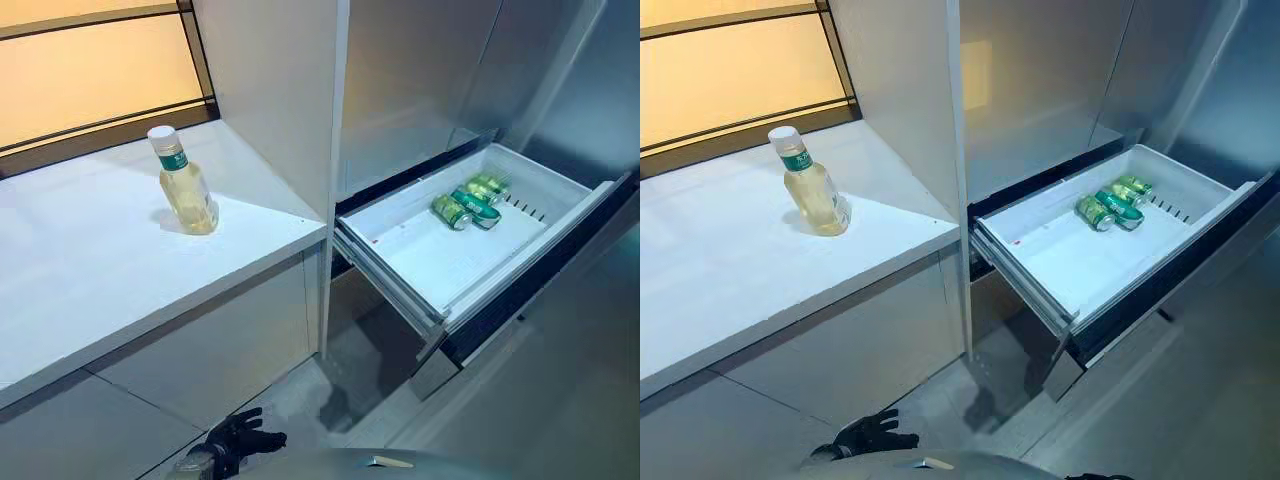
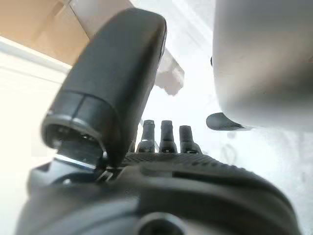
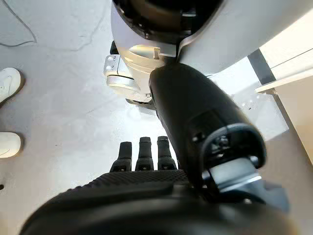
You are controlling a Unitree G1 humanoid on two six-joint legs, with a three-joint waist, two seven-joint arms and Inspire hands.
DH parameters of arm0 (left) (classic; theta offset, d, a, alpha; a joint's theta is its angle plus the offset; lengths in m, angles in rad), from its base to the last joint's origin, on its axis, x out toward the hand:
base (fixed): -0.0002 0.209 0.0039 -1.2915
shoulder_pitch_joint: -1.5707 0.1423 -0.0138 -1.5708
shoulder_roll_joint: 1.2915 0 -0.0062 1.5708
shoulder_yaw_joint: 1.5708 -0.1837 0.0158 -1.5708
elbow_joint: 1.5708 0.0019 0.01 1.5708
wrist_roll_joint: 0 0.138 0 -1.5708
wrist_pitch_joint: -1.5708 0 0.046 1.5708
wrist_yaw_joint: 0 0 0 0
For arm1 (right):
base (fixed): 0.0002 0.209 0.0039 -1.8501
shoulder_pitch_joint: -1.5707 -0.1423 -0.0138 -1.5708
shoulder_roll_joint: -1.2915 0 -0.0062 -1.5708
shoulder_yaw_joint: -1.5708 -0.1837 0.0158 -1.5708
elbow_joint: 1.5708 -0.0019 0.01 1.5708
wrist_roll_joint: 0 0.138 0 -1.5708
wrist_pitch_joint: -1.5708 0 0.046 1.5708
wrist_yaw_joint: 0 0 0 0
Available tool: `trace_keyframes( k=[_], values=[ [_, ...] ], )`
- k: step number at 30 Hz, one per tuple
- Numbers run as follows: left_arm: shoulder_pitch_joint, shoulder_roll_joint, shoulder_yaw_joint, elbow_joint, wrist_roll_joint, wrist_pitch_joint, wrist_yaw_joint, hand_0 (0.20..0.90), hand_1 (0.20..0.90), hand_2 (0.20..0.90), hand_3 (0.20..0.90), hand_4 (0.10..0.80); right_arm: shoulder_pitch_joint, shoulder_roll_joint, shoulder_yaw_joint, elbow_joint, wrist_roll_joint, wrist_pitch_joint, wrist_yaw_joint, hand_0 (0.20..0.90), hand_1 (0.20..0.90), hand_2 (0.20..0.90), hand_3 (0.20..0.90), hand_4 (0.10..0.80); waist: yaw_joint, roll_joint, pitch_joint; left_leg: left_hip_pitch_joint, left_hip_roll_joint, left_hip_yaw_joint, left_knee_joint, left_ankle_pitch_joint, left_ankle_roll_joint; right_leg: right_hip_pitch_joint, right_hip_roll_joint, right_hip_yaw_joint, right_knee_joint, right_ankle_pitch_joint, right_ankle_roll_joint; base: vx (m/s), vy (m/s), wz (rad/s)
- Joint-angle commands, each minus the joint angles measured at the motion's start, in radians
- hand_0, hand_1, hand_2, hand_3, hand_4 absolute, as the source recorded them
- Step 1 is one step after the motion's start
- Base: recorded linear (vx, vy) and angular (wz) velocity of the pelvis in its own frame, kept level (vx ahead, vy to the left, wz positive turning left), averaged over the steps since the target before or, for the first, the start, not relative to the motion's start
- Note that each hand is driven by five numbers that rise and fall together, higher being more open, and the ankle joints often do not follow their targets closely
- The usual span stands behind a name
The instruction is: Put drinks into fridge and close the fridge
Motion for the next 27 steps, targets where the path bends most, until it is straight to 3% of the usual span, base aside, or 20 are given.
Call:
trace_keyframes(
  k=[1, 10, 17, 23, 27],
  values=[
    [-0.063, -0.027, -0.012, 0.053, 0.005, -0.047, -0.011, 0.9, 0.9, 0.9, 0.9, 0.8, -0.047, 0.042, 0.008, 0.019, 0.055, -0.01, 0.046, 0.9, 0.9, 0.9, 0.9, 0.8, 0.01, -0.002, 0.017, -0.012, -0.037, 0.035, 0.016, -0.091, 0.039, -0.068, -0.025, 0.007, 0.04, 0.01, 0.091, 0.0, 0.0, 0.0],
    [-0.066, -0.025, -0.011, 0.045, 0.011, -0.061, -0.015, 0.9, 0.9, 0.9, 0.9, 0.8, -0.049, 0.039, 0.008, 0.019, 0.055, -0.009, 0.048, 0.9, 0.9, 0.9, 0.9, 0.8, 0.01, -0.002, 0.018, -0.014, -0.038, 0.036, 0.015, -0.09, 0.038, -0.07, -0.025, 0.008, 0.04, 0.012, 0.092, 0.0, 0.0, 0.0],
    [-0.072, -0.018, -0.052, 0.025, 0.119, -0.108, -0.022, 0.9, 0.9, 0.9, 0.9, 0.8, -0.05, 0.036, 0.013, 0.016, 0.048, -0.008, 0.049, 0.9, 0.9, 0.9, 0.9, 0.8, 0.008, 0.0, 0.02, -0.014, -0.038, 0.037, 0.016, -0.09, 0.039, -0.071, -0.025, 0.011, 0.042, 0.012, 0.093, 0.0, 0.0, 0.0],
    [-0.093, 0.006, -0.144, -0.025, 0.279, -0.192, -0.003, 0.9, 0.9, 0.9, 0.9, 0.8, -0.057, 0.028, 0.033, 0.007, 0.038, -0.002, 0.052, 0.9, 0.9, 0.9, 0.9, 0.8, -0.001, 0.006, 0.022, -0.012, -0.036, 0.043, 0.011, -0.09, 0.038, -0.075, -0.022, 0.017, 0.043, 0.011, 0.096, -0.003, 0.006, -0.01],
    [-0.122, 0.036, -0.253, -0.126, 0.426, -0.268, -0.025, 0.9, 0.9, 0.9, 0.9, 0.8, -0.059, 0.012, 0.053, -0.009, 0.018, 0.004, 0.062, 0.9, 0.9, 0.9, 0.9, 0.8, -0.015, 0.013, 0.026, -0.01, -0.032, 0.052, 0.009, -0.09, 0.036, -0.079, -0.02, 0.025, 0.047, 0.012, 0.101, -0.006, 0.012, -0.02]
  ],
)
